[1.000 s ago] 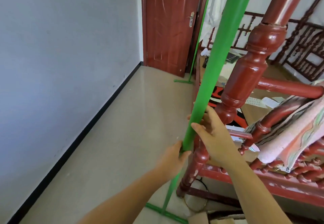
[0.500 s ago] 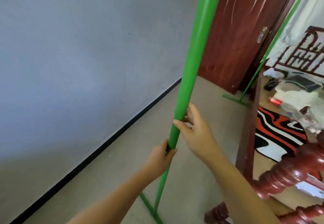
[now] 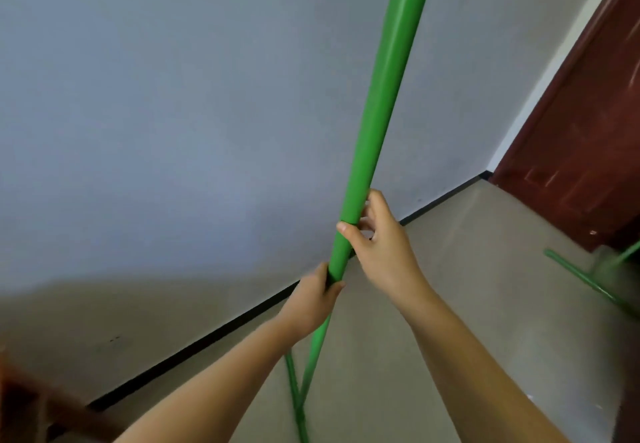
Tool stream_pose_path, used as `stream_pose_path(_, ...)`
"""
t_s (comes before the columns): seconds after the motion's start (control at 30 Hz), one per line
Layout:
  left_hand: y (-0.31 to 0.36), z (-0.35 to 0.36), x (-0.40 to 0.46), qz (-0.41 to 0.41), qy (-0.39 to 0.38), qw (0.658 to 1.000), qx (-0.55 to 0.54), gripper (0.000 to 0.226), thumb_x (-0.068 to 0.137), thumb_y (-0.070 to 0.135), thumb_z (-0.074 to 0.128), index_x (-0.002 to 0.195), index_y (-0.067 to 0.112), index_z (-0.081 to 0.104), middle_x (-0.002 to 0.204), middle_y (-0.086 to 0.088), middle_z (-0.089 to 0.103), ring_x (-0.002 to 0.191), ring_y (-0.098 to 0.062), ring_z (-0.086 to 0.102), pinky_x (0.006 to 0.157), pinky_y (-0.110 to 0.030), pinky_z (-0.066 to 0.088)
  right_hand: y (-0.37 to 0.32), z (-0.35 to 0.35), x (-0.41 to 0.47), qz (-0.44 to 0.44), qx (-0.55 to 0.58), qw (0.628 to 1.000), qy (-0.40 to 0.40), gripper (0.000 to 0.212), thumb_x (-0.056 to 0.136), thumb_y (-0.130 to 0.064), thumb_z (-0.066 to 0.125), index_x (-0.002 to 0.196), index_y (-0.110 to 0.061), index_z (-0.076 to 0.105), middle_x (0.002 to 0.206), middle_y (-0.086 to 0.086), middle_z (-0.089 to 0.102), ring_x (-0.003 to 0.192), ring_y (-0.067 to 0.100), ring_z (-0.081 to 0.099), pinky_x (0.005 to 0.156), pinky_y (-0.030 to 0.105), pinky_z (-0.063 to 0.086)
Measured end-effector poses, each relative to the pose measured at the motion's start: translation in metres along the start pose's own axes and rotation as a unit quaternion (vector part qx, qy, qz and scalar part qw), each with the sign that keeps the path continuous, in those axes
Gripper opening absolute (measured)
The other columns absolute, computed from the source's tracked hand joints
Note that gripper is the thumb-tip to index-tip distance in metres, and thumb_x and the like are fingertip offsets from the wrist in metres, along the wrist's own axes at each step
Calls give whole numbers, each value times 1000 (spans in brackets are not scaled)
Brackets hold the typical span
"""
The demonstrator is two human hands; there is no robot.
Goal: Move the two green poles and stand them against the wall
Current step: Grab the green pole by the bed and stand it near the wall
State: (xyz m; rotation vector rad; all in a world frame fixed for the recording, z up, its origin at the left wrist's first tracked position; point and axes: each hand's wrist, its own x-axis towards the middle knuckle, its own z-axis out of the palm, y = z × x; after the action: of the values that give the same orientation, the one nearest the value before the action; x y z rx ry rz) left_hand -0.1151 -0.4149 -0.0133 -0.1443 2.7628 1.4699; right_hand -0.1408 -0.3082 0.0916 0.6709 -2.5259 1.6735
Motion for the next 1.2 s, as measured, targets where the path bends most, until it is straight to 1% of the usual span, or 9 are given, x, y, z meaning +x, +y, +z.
stream_pose_path(0.1, -21, -32, 2, -28, 57, 998, -11, 21, 89, 24, 46, 99, 5, 46, 89, -23, 63, 82, -39, 59, 76, -52, 49, -13, 36, 28, -29, -12, 999, -36, 28, 83, -16, 60, 97, -30, 41, 92, -9, 58, 90, 19, 61, 80, 42, 52)
stream_pose_path(0.2, -35, -62, 0, -65, 115, 991, -32, 17, 90, 22, 45, 96, 6, 45, 79, -19, 57, 76, -40, 57, 70, -49, 47, -27, 70, 49, -61, -17, 995, -76, 28, 83, -18, 60, 96, -30, 38, 86, -17, 55, 85, 18, 61, 77, 40, 53)
stream_pose_path(0.33, -60, -101, -12, -110, 167, 979, -36, 17, 91, 21, 44, 96, 5, 45, 82, -20, 58, 75, -36, 55, 71, -45, 46, -44, 122, 63, -97, -8, 988, -123, 29, 83, -18, 61, 96, -31, 38, 84, -19, 53, 80, 16, 61, 73, 37, 52)
stream_pose_path(0.43, -82, -131, -26, -149, 205, 966, -39, 20, 91, 20, 44, 99, 3, 45, 88, -24, 60, 81, -39, 58, 75, -47, 47, -62, 163, 67, -116, 2, 980, -160, 27, 83, -20, 60, 101, -26, 42, 82, -19, 51, 79, 16, 61, 69, 33, 50)
stream_pose_path(0.6, -110, -169, -52, -185, 255, 948, -43, 18, 91, 20, 44, 99, 4, 45, 95, -27, 62, 87, -40, 59, 79, -51, 49, -87, 216, 65, -145, 11, 968, -202, 28, 83, -23, 60, 105, -22, 43, 82, -15, 52, 80, 21, 63, 74, 40, 52)
stream_pose_path(0.7, -122, -187, -66, -207, 276, 938, -45, 19, 91, 21, 45, 99, 3, 45, 96, -26, 61, 87, -39, 59, 77, -47, 48, -100, 242, 60, -154, 20, 963, -222, 29, 82, -24, 60, 106, -20, 43, 91, -6, 57, 82, 24, 63, 76, 47, 52)
stream_pose_path(0.8, -133, -203, -77, -226, 284, 931, -42, 19, 91, 21, 46, 98, 3, 46, 96, -25, 61, 87, -39, 58, 74, -42, 45, -110, 262, 57, -159, 30, 957, -242, 29, 82, -23, 60, 105, -20, 43, 94, -1, 59, 82, 25, 62, 77, 49, 52)
stream_pose_path(1.0, -147, -215, -97, -234, 310, 920, -41, 19, 91, 21, 46, 102, 5, 46, 99, -22, 62, 89, -34, 59, 79, -45, 48, -121, 287, 49, -181, 39, 947, -263, 29, 82, -24, 60, 106, -21, 43, 96, -1, 61, 80, 24, 63, 75, 47, 52)
stream_pose_path(1.2, -150, -213, -102, -228, 315, 920, -38, 20, 91, 22, 46, 102, 6, 45, 98, -22, 62, 88, -34, 60, 79, -46, 49, -120, 288, 48, -179, 46, 943, -276, 30, 82, -24, 60, 107, -20, 44, 98, -3, 59, 81, 21, 62, 76, 45, 53)
